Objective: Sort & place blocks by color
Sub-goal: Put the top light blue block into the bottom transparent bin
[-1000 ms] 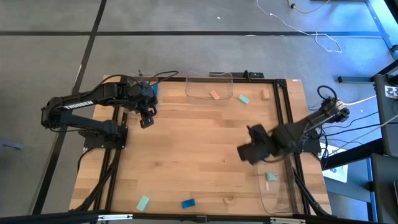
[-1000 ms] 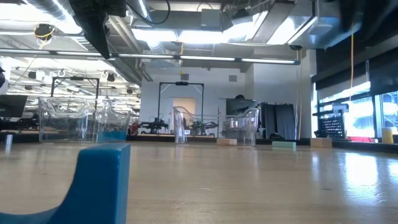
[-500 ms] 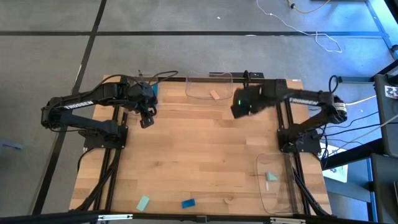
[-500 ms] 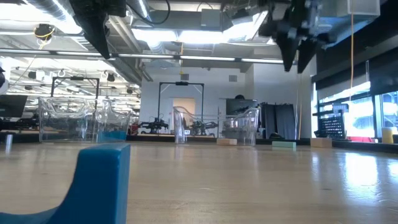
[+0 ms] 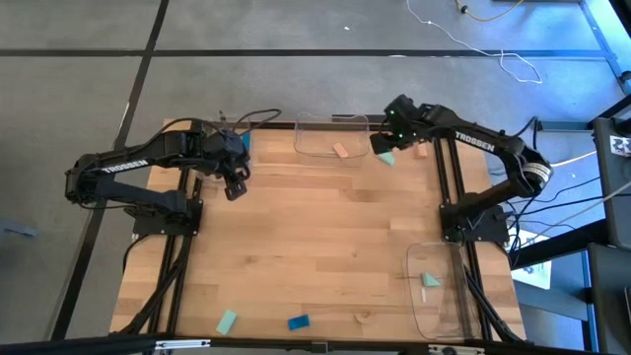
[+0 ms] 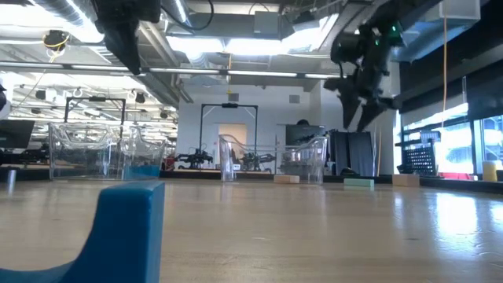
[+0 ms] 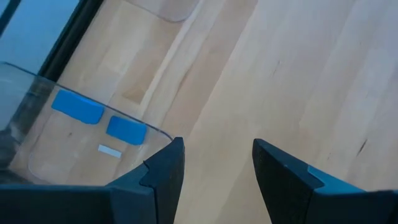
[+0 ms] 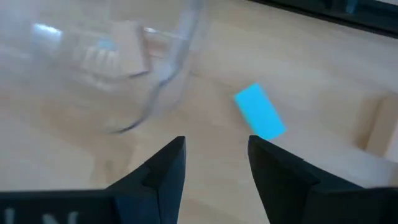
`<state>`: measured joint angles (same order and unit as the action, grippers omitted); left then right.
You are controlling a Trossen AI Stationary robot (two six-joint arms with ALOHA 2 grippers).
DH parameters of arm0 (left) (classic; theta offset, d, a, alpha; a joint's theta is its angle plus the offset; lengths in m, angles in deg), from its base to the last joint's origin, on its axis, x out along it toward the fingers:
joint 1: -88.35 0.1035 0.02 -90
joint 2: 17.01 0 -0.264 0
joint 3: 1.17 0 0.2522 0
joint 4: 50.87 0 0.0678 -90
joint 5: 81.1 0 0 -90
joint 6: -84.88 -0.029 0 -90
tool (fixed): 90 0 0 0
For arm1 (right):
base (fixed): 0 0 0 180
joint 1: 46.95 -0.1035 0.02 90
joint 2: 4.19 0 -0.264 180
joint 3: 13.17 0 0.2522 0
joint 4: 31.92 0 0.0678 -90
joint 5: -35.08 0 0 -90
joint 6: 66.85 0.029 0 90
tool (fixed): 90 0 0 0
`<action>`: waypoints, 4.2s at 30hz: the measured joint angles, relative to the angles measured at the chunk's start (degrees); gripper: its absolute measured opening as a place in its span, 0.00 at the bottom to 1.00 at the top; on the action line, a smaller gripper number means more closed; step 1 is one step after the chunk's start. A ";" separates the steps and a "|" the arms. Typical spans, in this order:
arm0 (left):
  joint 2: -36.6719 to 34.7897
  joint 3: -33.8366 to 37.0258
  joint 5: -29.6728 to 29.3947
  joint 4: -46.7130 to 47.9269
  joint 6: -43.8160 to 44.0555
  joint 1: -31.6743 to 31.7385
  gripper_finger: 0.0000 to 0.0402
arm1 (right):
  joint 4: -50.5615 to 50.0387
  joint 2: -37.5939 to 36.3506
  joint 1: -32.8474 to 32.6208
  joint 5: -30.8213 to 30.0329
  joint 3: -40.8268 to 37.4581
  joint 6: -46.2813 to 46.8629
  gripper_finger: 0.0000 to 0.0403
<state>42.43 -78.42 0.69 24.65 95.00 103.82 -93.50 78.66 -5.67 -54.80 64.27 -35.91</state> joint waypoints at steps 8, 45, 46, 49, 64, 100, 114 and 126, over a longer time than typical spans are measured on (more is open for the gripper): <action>0.01 0.00 -0.56 -0.02 3.37 0.00 0.45 | 6.90 0.00 2.14 0.00 -9.05 -4.06 0.43; 0.00 0.00 -3.94 -0.11 4.96 0.02 0.45 | 29.04 6.76 1.99 -7.21 -22.71 -7.49 0.43; 0.01 0.00 -3.93 -0.11 4.94 0.02 0.45 | 28.86 6.99 2.02 -6.67 -22.71 -7.49 0.43; 0.02 0.00 -3.95 -0.11 4.93 0.02 0.45 | 27.16 7.55 1.40 -4.43 -23.10 -6.58 0.43; 0.00 0.00 -3.93 -0.07 4.78 0.02 0.45 | 20.38 7.53 -4.62 -2.12 -20.85 -2.67 0.43; 0.02 0.00 -3.93 -0.04 4.77 0.02 0.45 | 25.86 12.64 -3.83 -14.24 -13.42 13.60 0.43; 0.01 0.00 -3.93 -0.04 4.85 0.02 0.45 | 22.41 6.56 -3.59 -21.92 -13.75 12.07 0.43; 0.00 0.00 -4.35 -0.07 4.93 0.07 0.45 | 23.50 12.38 -2.69 -20.85 -13.61 13.99 0.43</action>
<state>42.43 -78.42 -3.66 24.59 99.93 103.88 -70.00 91.04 -8.37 -75.65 50.66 -21.92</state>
